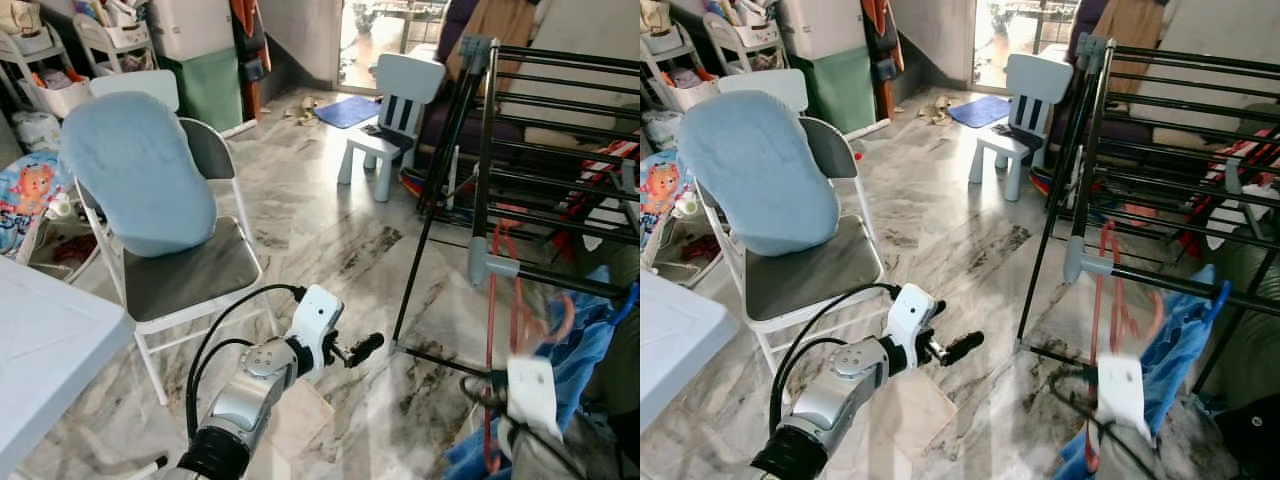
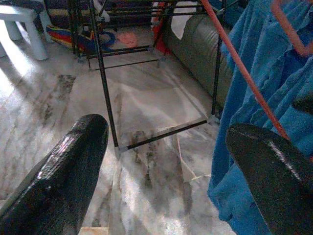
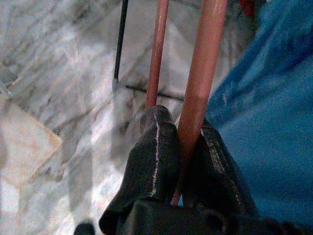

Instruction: Hang hanger

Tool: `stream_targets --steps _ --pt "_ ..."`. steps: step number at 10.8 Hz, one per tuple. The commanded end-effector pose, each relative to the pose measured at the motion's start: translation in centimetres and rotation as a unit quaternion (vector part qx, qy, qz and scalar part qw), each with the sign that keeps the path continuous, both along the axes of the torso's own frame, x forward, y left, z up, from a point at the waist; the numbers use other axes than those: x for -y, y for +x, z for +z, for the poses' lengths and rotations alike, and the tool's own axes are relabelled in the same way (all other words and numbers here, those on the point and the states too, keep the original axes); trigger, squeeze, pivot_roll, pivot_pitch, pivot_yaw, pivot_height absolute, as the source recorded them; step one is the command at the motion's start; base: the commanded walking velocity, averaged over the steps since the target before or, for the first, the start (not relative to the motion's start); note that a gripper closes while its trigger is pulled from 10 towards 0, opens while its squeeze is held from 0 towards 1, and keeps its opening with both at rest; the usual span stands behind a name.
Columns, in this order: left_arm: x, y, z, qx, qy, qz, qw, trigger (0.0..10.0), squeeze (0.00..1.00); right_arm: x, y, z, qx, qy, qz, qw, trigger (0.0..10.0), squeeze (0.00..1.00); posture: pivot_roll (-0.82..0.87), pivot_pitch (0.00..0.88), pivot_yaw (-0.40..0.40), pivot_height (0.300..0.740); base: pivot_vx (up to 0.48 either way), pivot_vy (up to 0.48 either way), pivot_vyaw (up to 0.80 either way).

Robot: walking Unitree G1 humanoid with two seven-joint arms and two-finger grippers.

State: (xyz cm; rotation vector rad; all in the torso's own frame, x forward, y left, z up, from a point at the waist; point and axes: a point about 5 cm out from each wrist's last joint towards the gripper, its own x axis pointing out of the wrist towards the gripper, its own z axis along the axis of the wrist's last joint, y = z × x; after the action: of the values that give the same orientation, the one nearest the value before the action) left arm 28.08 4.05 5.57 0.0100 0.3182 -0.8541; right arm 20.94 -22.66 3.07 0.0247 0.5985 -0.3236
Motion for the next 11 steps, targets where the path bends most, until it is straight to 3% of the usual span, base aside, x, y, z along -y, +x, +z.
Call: stream_targets --steps 1,3,7,11 --pt "0.1 0.1 0.2 0.005 0.008 -0.01 1.0 10.0 0.0 -0.2 0.6 0.3 0.005 -0.005 0.01 1.0 10.0 0.0 -0.04 0.0 -0.015 0.74 0.0 0.0 0.0" --pt "0.2 0.0 0.1 0.005 0.011 -0.014 1.0 10.0 0.0 -0.5 2.6 1.3 0.021 -0.011 0.032 0.999 10.0 0.0 -0.04 0.0 -0.018 0.74 0.0 0.0 0.0" --pt "0.4 -0.2 -0.1 0.001 0.017 -0.02 1.0 10.0 0.0 -2.0 5.9 1.8 0.004 0.001 0.069 0.998 10.0 0.0 -0.02 0.0 -0.027 0.74 0.0 0.0 0.0" --pt "0.4 -0.5 -0.5 -0.012 0.022 -0.02 0.999 10.0 0.0 -1.3 5.9 0.4 -0.03 0.045 0.014 0.998 10.0 0.0 -0.02 0.0 -0.036 0.74 0.0 0.0 0.0"
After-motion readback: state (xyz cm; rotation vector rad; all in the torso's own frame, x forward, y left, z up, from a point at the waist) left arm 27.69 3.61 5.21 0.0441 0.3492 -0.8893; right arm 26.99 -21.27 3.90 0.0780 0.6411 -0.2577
